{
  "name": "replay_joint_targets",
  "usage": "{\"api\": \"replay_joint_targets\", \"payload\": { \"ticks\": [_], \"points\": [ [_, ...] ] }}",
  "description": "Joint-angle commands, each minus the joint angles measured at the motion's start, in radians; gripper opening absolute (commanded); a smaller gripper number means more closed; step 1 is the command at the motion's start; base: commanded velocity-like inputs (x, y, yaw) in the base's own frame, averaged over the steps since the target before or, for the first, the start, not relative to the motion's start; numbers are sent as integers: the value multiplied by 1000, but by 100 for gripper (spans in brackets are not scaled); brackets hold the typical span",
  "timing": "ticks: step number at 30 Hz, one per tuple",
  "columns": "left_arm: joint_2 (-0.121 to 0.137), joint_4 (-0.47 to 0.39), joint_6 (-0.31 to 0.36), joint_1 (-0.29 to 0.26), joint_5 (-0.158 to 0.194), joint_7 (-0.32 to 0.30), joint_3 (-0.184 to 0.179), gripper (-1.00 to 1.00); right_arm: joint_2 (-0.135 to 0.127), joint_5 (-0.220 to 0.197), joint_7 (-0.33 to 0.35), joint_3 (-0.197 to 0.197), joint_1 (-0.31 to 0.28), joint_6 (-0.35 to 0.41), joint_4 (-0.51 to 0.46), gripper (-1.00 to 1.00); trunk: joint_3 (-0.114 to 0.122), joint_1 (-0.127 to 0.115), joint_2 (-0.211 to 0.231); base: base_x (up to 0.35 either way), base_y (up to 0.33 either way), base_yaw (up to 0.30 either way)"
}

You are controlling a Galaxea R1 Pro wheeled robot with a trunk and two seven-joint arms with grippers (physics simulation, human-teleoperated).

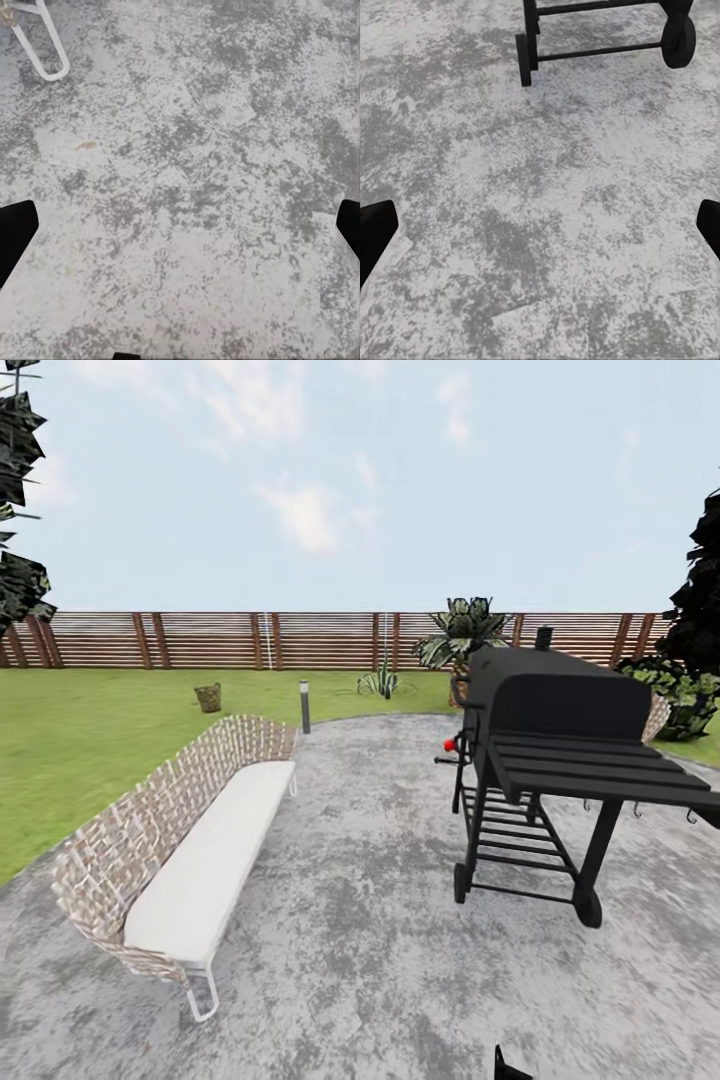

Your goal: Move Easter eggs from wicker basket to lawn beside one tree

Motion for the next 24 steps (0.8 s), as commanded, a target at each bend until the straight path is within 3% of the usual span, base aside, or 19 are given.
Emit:
{"api": "replay_joint_targets", "payload": {
  "ticks": [1, 24],
  "points": [
    [-1, 1, -3, 0, 8, -1, 2, 100, 0, -10, 2, 3, 0, -4, 1, 100, 0, 1, -1, 332, -70, 0],
    [0, 1, -3, 0, 9, -1, 3, 100, 0, -9, 2, 3, 0, -4, 2, 100, 0, 1, -1, 332, -24, 0]
  ]
}}
